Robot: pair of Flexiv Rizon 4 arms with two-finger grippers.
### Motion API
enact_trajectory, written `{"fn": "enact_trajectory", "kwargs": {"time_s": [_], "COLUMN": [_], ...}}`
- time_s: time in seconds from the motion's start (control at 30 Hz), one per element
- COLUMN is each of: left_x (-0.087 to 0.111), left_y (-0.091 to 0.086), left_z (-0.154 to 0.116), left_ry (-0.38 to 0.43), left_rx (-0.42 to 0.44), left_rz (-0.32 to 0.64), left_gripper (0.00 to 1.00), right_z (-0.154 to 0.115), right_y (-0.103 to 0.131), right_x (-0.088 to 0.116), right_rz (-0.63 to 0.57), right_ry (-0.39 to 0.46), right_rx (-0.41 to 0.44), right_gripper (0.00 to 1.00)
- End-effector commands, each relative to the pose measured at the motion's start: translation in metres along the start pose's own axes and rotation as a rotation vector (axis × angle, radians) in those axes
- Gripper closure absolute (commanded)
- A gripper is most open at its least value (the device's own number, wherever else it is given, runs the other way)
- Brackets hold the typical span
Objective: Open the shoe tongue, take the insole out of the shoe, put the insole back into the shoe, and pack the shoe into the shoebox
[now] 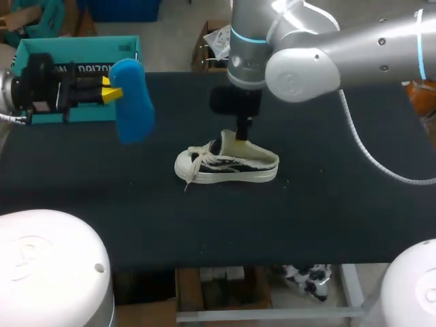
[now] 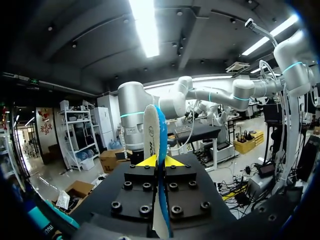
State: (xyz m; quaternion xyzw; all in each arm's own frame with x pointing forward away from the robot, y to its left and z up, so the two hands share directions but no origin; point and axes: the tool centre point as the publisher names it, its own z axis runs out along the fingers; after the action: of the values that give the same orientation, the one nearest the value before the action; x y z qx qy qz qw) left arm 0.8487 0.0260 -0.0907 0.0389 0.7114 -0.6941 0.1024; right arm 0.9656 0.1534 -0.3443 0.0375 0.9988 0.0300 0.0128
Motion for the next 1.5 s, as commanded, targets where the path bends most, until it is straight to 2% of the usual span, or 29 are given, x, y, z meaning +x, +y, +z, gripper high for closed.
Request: {"fn": "enact_trajectory", "kwargs": {"time_s": [0.03,0.23,0.37,0.8,1.17,1.37,1.5], "left_x": [0.004,-0.001,-0.007,-0.047,-0.088,-0.111,-0.121], "left_y": [0.000,0.003,0.002,-0.006,-0.020,-0.020,-0.016], "left_z": [-0.004,-0.008,-0.008,0.008,0.027,0.032,0.031], "left_ry": [-0.030,-0.020,0.010,0.160,0.319,0.364,0.382], "left_rx": [0.002,0.007,0.020,0.059,0.082,0.088,0.098], "left_rz": [0.001,-0.002,0.006,0.063,0.121,0.123,0.118], "left_gripper": [1.00,1.00,1.00,1.00,1.00,1.00,1.00], "right_z": [0.003,0.002,-0.008,-0.044,-0.050,-0.043,-0.035], "right_y": [0.004,0.003,-0.001,-0.021,-0.008,0.003,0.009], "right_x": [-0.004,0.000,0.008,0.046,0.072,0.079,0.081], "right_rz": [0.006,0.046,0.121,0.541,0.856,0.984,1.053], "right_ry": [0.007,-0.012,-0.039,-0.102,-0.158,-0.185,-0.190], "right_rx": [0.038,0.032,0.030,-0.060,-0.162,-0.245,-0.262], "right_gripper": [1.00,1.00,1.00,1.00,1.00,1.00,1.00]}}
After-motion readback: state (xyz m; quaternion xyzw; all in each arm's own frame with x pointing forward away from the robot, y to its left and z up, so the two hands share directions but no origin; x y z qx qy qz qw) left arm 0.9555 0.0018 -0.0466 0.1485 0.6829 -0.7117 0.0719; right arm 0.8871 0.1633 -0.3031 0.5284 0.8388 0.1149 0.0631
